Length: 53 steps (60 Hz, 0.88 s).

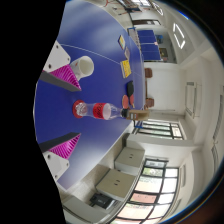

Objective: Pour water

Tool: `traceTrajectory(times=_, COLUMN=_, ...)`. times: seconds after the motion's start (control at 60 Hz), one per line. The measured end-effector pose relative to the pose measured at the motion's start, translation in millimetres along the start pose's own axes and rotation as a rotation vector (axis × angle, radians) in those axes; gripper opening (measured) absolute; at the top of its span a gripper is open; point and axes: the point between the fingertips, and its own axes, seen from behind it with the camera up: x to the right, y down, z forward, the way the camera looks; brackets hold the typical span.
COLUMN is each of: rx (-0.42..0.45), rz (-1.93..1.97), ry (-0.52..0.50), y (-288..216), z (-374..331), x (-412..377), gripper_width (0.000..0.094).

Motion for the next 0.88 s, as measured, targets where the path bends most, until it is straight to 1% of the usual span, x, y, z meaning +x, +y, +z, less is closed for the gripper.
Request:
traceTrajectory(times=0.083, rx=0.017, rz=-0.011, ry=0.009, y=-1.5, z=-70.4, x=-6.1, gripper_width=0.0853)
traceTrajectory(times=0.1, rx=0.019, rz=-0.012, ry=0.008, y=-9.1, z=-72.4, x=-6.0, gripper_width=0.0851)
traceTrajectory(times=0.25, rx=0.018, rz=-0.031, ry=-0.026, y=1.1, z=-167.8, x=-21.7, gripper_width=0.0853)
traceTrajectory(times=0.367, rx=0.027, rz=-0.045, ry=-0.037, y=4.7, z=-218.7, x=-28.3, gripper_width=0.0852)
traceTrajectory(times=0.6, rx=0.04, rz=-0.082, ry=-0.059, y=17.8, z=-276.2, x=-33.9, gripper_width=0.0849)
traceTrajectory(times=0.883, rx=0.034, rz=-0.082, ry=-0.044, y=28.3, z=-285.5, x=-22.7, gripper_width=0.085)
